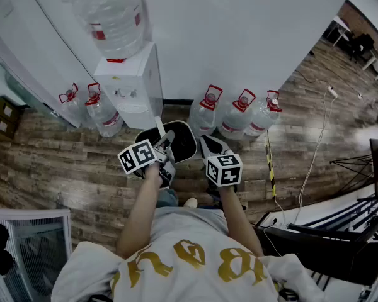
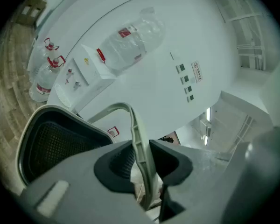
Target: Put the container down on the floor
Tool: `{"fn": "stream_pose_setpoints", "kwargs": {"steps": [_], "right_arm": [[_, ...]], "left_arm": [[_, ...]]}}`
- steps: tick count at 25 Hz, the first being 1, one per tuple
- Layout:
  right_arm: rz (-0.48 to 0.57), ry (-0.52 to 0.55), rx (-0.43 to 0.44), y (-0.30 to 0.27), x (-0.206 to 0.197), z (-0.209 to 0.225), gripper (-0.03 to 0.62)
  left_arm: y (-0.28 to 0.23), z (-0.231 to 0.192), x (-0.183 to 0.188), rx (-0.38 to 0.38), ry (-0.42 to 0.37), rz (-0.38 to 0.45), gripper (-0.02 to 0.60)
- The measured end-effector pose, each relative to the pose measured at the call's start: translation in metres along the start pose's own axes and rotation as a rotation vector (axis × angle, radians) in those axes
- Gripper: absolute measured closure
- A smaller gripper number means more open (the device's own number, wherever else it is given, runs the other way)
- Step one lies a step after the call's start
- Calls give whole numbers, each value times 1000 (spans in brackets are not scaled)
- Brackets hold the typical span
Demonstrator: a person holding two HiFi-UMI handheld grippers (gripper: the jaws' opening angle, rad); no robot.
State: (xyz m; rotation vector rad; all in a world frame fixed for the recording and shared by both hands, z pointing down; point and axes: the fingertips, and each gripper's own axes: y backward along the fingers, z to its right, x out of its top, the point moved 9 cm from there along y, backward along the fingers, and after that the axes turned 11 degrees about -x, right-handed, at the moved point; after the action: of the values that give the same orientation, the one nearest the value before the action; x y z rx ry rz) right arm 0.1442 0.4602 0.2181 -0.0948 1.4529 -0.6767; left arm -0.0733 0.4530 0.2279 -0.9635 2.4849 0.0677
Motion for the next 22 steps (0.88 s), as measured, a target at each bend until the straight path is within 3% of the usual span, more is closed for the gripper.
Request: {"fn": "stream_pose_setpoints", "kwargs": {"steps": [13, 22], "right_arm": [[2, 12, 24, 5, -4, -3, 566], [-9, 19, -1, -2, -5, 0, 566]], "left_arm": [[5, 5, -11, -5, 9, 5, 485], [8, 6, -9, 26, -30, -22, 485]]}}
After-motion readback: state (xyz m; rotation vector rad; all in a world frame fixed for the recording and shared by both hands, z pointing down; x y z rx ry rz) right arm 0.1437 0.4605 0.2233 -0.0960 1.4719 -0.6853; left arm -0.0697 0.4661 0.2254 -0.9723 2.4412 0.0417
